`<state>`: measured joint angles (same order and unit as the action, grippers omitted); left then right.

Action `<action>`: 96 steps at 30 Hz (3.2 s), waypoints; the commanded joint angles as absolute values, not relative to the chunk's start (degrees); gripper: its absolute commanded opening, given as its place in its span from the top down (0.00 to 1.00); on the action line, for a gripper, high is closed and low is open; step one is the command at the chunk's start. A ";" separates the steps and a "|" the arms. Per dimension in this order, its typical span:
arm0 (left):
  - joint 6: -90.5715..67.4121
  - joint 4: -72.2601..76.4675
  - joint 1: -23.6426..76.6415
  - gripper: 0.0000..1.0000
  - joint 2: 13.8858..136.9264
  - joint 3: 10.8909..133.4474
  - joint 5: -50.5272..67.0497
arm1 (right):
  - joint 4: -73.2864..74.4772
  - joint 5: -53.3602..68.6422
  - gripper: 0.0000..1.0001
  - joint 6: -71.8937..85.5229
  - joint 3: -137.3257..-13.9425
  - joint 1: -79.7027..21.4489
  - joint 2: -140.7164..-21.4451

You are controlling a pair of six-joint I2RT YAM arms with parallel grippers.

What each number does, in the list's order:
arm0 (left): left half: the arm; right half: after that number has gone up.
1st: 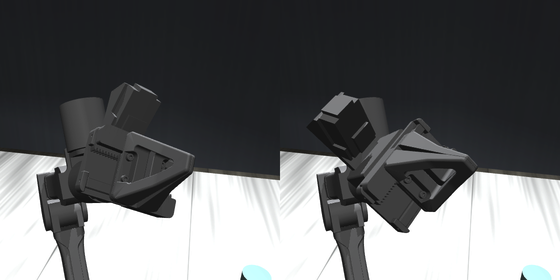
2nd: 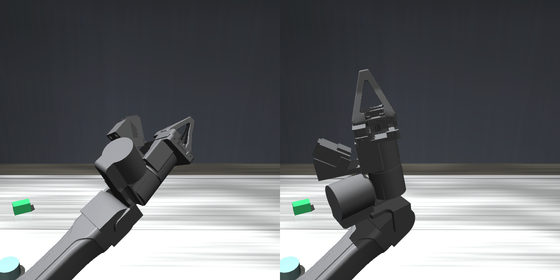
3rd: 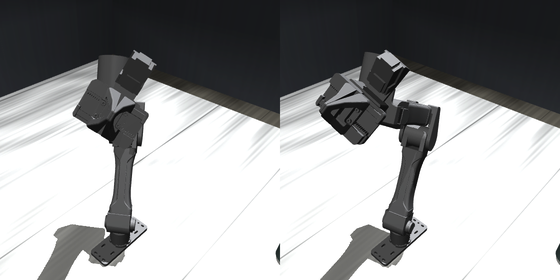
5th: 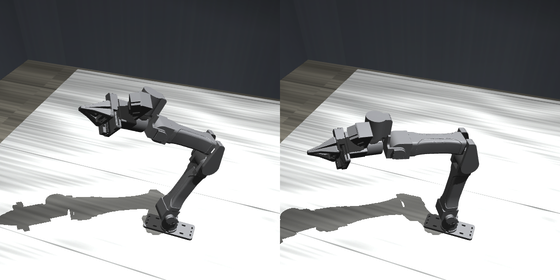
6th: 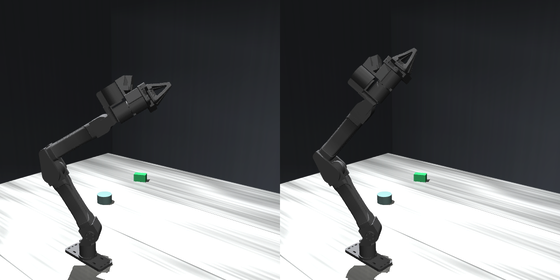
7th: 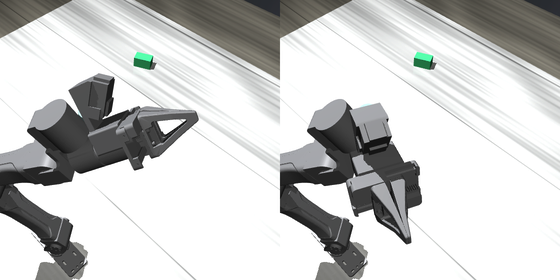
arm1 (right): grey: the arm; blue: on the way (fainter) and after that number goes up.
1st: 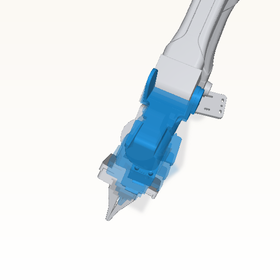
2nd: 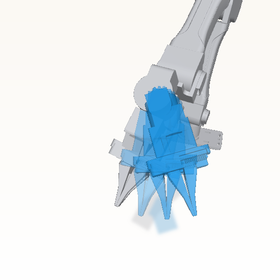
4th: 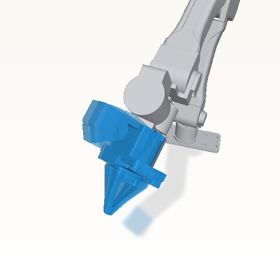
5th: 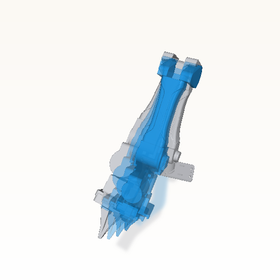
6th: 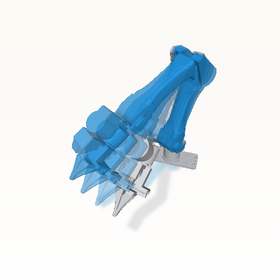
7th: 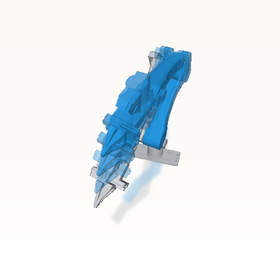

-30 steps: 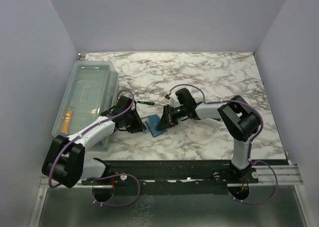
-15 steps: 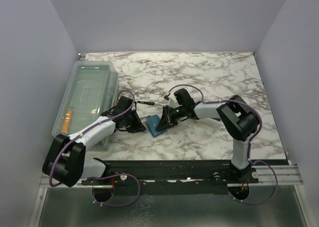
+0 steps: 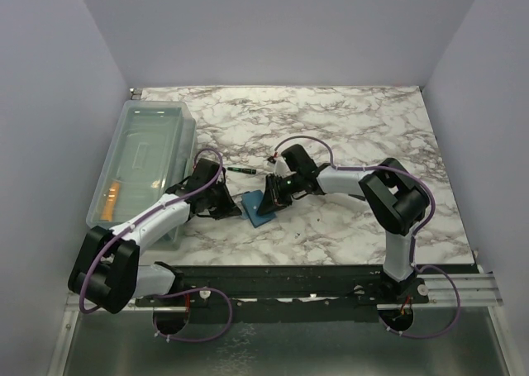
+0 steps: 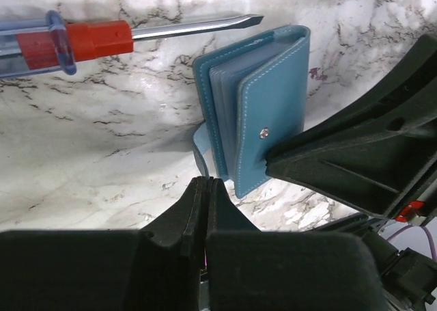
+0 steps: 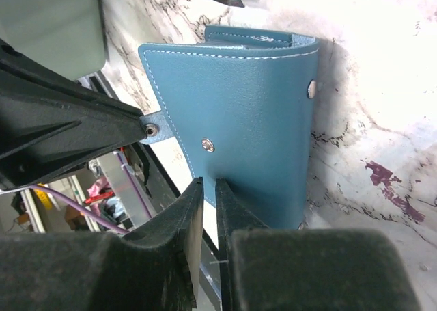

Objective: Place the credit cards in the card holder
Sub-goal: Close the card holder at the center of the board.

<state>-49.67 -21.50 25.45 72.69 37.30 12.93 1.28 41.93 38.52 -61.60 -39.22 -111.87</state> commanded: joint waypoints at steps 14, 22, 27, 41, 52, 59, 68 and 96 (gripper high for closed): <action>-44.00 -14.57 25.57 1.00 78.70 42.68 19.19 | 10.39 29.62 0.86 32.42 -64.00 -41.21 -116.74; -43.07 -14.28 25.66 1.00 81.16 44.21 19.23 | 12.69 30.33 0.68 33.33 -66.64 -41.21 -113.67; -43.07 -14.32 25.69 1.00 81.39 44.21 19.43 | 17.36 25.42 0.60 33.20 -71.40 -40.23 -111.59; -42.64 -14.52 25.71 1.00 80.57 44.82 20.74 | 14.39 28.00 0.82 32.38 -72.51 -40.16 -116.58; -43.32 -14.77 25.75 1.00 82.93 46.93 21.14 | 9.50 25.33 0.89 36.36 -67.32 -41.54 -118.97; -46.09 -14.35 25.98 1.00 81.52 47.21 16.47 | 8.39 23.29 0.91 36.04 -64.69 -41.88 -117.28; -46.92 -13.24 26.77 1.00 85.24 49.11 16.48 | 6.46 23.28 0.91 36.57 -62.78 -42.57 -116.83; -39.88 -23.06 27.07 0.37 85.85 54.62 8.91 | 16.20 18.61 0.59 28.10 -61.57 -43.04 -106.94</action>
